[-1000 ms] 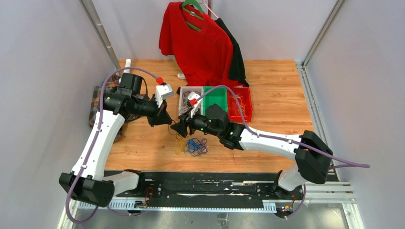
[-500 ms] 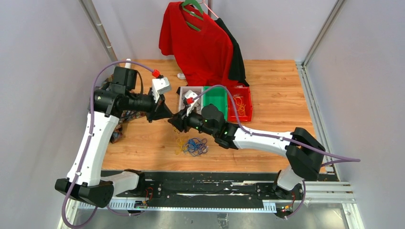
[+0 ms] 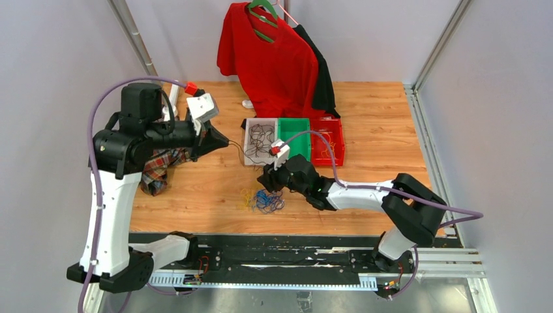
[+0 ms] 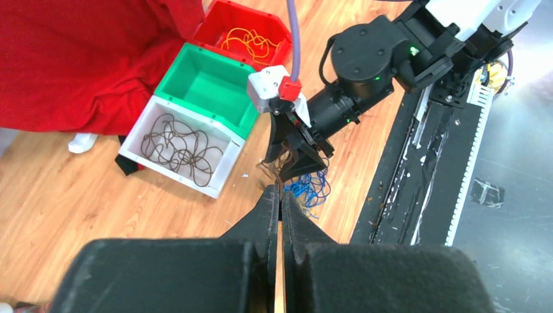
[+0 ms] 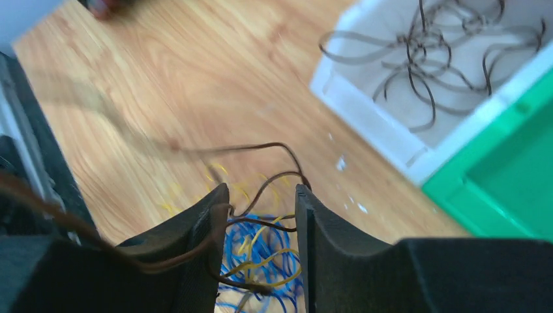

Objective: Untangle the cables

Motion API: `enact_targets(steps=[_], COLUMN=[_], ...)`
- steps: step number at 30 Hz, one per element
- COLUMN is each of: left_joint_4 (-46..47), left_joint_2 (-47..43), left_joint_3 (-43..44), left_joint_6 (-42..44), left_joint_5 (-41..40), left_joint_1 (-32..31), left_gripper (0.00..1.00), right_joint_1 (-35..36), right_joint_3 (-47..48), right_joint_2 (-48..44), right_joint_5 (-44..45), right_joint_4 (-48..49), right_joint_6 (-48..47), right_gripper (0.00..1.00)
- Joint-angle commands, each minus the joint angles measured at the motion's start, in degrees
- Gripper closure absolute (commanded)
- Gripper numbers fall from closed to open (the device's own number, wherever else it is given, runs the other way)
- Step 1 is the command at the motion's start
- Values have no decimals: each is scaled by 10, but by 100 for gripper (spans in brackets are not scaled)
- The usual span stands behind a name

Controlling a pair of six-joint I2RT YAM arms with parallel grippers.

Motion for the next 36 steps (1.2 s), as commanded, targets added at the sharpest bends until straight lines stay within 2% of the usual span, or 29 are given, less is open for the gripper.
enact_targets(steps=[1, 6, 10, 13, 21, 23, 32, 36], left_joint_4=[3, 3, 3, 4, 6, 15, 142, 227], left_joint_2=[-13, -15, -8, 6, 74, 85, 45, 31], left_joint_3=[1, -3, 41, 109, 359, 395, 360, 353], left_joint_6=[-3, 6, 1, -7, -32, -40, -73, -75], left_joint_5=[2, -13, -20, -40, -136, -154, -182, -253], left_joint_1=[-3, -2, -2, -2, -3, -3, -3, -2], left_gripper=[100, 99, 100, 100, 100, 100, 100, 100], right_joint_1=[-14, -16, -21, -22, -22, -22, -26, -28], right_joint_3=[-19, -30, -32, -42, -76, -89, -123, -126], right_joint_2=[-39, -65, -65, -64, -79, -83, -106, -119], right_joint_5=[-2, -2, 3, 4, 25, 33, 63, 74], right_joint_4=[-22, -32, -47, -47, -75, -77, -94, -108], right_joint_6=[13, 13, 16, 16, -1, -3, -7, -10], right_gripper=[57, 59, 69, 71, 70, 71, 76, 78])
